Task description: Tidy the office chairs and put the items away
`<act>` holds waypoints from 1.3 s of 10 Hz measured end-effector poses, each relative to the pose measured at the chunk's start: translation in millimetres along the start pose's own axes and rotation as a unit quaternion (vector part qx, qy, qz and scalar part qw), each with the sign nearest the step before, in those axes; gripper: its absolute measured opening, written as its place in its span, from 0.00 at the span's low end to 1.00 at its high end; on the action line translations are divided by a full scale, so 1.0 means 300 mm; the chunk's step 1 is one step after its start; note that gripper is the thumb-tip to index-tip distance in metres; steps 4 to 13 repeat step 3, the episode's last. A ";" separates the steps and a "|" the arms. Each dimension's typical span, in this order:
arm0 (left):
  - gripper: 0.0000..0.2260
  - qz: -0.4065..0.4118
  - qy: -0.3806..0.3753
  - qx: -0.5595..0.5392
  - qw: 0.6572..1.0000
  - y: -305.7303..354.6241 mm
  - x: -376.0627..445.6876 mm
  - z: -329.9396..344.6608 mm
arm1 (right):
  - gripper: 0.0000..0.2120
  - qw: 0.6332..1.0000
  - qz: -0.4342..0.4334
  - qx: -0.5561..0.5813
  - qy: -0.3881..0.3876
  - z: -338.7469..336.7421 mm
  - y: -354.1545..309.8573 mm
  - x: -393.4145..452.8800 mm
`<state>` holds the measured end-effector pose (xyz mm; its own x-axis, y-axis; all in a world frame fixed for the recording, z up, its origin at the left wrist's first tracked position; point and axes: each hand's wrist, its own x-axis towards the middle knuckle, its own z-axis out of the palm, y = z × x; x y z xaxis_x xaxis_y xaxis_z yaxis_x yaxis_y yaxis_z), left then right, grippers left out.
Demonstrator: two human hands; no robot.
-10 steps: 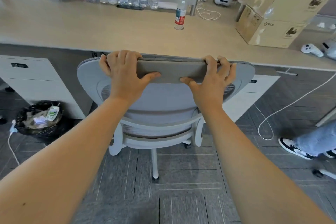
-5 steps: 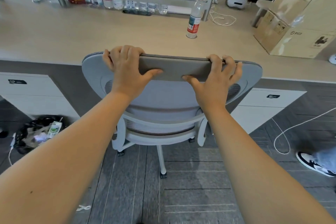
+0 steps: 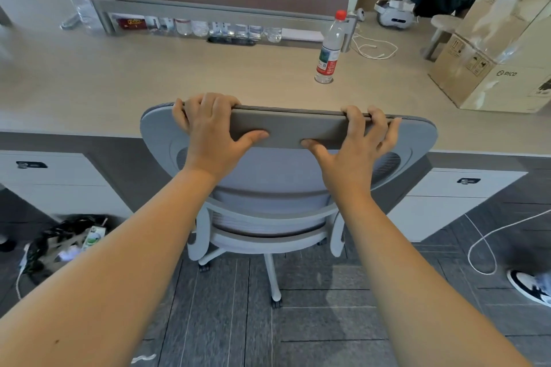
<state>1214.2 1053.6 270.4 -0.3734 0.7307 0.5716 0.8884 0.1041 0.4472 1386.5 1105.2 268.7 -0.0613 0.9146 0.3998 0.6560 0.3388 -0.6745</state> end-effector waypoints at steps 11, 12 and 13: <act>0.26 0.015 0.001 0.013 1.000 0.064 -0.130 -0.009 | 0.35 0.999 0.000 0.011 -0.048 -0.067 -0.020 -0.082; 0.26 0.015 0.001 0.013 1.000 0.064 -0.130 -0.009 | 0.35 0.999 0.000 0.011 -0.048 -0.067 -0.020 -0.082; 0.26 0.015 0.001 0.013 1.000 0.064 -0.130 -0.009 | 0.35 0.999 0.000 0.011 -0.048 -0.067 -0.020 -0.082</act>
